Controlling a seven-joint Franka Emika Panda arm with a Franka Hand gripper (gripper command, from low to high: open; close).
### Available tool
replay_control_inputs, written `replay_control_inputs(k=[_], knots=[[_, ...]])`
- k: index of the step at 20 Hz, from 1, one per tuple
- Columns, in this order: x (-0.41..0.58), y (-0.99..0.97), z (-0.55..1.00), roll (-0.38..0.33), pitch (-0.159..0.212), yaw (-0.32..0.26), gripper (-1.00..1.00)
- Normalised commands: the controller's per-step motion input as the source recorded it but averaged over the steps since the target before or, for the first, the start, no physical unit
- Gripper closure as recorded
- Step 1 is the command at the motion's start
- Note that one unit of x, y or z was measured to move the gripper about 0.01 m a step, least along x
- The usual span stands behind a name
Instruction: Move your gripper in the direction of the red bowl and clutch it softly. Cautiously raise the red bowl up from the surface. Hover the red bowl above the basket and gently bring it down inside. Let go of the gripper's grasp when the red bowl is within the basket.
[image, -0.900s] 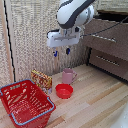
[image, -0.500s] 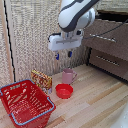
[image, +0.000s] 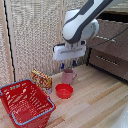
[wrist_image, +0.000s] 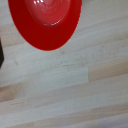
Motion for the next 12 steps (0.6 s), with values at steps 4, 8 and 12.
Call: replay_control_inputs(k=[4,8,12], knots=[[-0.155,-0.16,-0.56,0.047,0.0,0.0,-1.0],[-0.105,-0.14,-0.48,0.048,0.003,0.0,-1.0],[-0.045,-0.12,-0.46,0.042,0.004,0.0,-1.0]])
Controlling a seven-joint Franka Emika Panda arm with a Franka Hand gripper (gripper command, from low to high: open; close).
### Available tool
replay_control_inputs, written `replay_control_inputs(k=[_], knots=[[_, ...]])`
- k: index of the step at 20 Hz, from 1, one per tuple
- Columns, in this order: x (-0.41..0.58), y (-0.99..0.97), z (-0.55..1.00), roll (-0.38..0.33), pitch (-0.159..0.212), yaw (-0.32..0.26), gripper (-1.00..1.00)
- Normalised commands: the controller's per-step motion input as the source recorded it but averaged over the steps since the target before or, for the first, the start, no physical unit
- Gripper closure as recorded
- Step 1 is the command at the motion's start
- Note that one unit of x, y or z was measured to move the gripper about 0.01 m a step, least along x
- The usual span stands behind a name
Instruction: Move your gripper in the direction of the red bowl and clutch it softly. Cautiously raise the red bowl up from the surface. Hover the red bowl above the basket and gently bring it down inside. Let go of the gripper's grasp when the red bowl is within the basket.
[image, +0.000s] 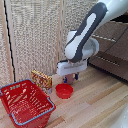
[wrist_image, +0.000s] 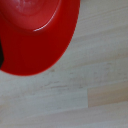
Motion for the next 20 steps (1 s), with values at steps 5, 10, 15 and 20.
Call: replay_control_inputs(k=[5,10,15,20], knots=[[0.0,-0.1,-0.51,0.035,0.0,0.021,-1.0],[0.0,-0.01,-0.43,0.0,0.004,0.022,1.0],[-0.002,0.0,-0.25,0.0,0.021,0.016,1.0],[-0.028,0.0,-0.18,-0.006,0.027,0.005,1.0]])
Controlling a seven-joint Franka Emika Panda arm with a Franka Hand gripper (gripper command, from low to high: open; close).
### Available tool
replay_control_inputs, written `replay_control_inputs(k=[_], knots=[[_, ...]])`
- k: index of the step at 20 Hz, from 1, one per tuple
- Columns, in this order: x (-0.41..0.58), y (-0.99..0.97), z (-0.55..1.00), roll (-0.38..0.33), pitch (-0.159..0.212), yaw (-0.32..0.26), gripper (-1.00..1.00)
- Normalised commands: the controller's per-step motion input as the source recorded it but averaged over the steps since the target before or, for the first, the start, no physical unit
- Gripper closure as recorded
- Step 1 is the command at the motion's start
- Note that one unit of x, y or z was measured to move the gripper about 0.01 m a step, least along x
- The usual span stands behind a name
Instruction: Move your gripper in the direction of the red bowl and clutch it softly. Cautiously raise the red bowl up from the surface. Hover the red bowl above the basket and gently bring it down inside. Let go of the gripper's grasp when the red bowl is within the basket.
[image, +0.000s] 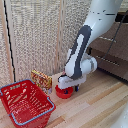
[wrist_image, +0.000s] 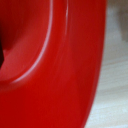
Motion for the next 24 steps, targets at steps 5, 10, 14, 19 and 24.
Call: replay_control_inputs(k=[5,10,14,19,24], knots=[[-0.003,0.03,-0.15,-0.017,0.0,0.0,1.0],[0.0,0.0,-0.07,-0.021,-0.054,-0.025,1.0],[-0.059,0.07,-0.01,-0.005,-0.062,-0.004,1.0],[-0.082,0.12,-0.03,-0.004,0.038,0.04,1.0],[0.01,0.01,0.26,0.009,0.155,0.058,1.0]])
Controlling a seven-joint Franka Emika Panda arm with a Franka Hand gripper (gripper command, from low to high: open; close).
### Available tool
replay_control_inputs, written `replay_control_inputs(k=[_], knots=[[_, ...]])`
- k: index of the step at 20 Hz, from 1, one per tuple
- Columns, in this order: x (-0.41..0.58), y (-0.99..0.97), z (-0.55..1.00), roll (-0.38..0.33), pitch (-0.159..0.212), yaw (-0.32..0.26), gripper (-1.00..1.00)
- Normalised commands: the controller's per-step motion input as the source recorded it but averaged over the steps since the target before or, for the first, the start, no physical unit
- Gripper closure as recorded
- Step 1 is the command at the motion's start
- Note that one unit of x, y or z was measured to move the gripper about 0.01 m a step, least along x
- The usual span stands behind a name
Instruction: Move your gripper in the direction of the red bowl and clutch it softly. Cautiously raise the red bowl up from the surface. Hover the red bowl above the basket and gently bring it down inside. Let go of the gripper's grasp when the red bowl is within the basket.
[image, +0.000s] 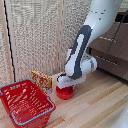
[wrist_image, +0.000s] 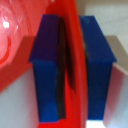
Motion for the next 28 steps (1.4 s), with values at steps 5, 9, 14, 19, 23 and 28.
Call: replay_control_inputs(k=[5,9,14,19,23,28], knots=[[0.148,0.0,0.62,0.047,0.198,0.018,1.0],[0.213,0.0,0.71,0.028,0.149,0.016,1.0],[0.227,0.0,0.67,0.029,0.099,0.026,1.0],[0.217,0.02,0.65,0.034,0.086,0.025,1.0],[0.106,0.18,0.64,0.001,0.055,0.025,1.0],[0.026,0.41,0.54,0.0,0.037,0.035,1.0]])
